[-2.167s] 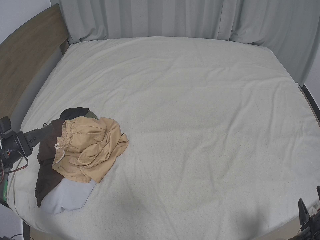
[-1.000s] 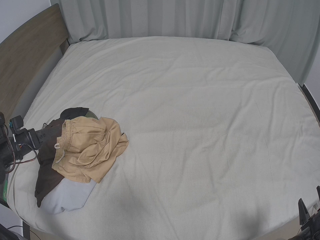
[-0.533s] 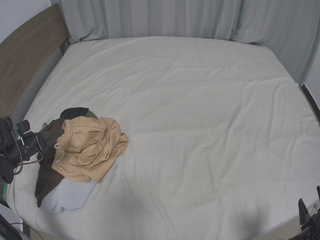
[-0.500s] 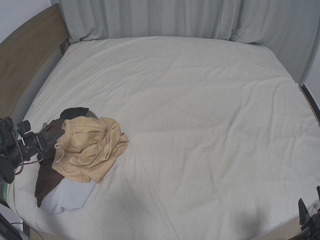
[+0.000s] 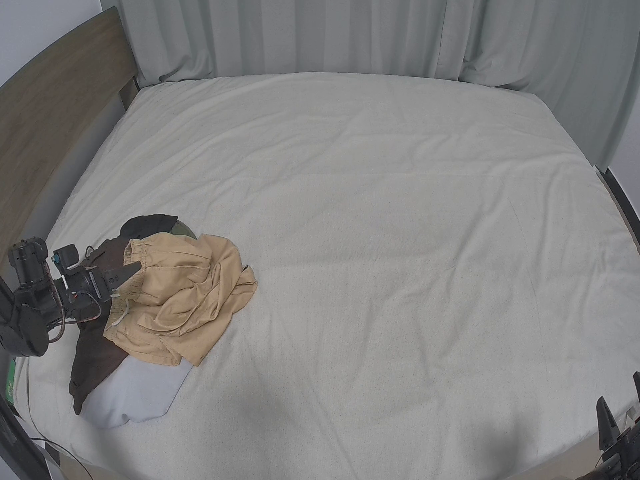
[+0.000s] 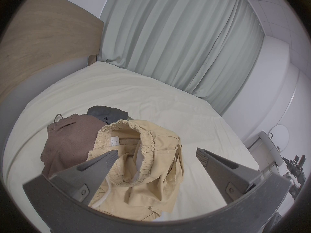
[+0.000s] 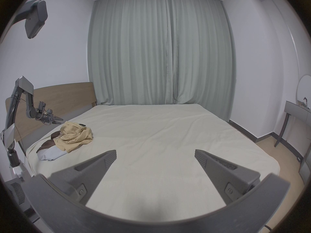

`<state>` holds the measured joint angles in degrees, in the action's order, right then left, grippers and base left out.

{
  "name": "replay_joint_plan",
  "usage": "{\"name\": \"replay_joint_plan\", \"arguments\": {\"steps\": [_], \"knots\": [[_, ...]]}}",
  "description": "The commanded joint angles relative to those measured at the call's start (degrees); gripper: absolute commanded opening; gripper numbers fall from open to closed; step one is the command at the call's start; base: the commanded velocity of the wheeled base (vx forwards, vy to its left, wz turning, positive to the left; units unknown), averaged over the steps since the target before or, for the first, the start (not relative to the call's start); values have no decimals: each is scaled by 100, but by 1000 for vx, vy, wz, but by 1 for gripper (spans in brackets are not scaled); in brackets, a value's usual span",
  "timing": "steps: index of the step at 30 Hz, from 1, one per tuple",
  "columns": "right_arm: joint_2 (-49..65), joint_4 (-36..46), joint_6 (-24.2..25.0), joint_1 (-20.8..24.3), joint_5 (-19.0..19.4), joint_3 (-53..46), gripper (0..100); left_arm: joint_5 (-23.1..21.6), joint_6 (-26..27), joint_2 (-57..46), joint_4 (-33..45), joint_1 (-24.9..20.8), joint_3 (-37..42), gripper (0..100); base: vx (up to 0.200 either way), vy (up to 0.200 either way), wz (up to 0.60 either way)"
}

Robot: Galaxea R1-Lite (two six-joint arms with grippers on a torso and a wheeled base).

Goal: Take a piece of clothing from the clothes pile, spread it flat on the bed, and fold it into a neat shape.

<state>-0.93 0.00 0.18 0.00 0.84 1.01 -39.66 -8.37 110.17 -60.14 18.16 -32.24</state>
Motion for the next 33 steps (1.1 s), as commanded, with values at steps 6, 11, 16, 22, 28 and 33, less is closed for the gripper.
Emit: {"name": "replay_joint_plan", "arguments": {"steps": [6,11,16,22,28,33], "knots": [[93,0,-1,0,-5,-101,100,-25,-24,462,-7,-111,-388,100,0,0,0],[93,0,-1,0,4,-101,100,-104,-59,567,-7,-120,-423,100,0,0,0],[93,0,-1,0,4,-101,100,-156,-112,629,-60,-278,-502,100,0,0,0],[93,0,-1,0,4,-101,100,-148,-331,726,-244,-489,-669,100,0,0,0],[93,0,-1,0,-5,-101,100,-104,-384,963,-517,-551,-678,100,0,0,0],[93,0,-1,0,-5,-101,100,-95,-384,1095,-692,-568,-678,100,0,0,0]]}}
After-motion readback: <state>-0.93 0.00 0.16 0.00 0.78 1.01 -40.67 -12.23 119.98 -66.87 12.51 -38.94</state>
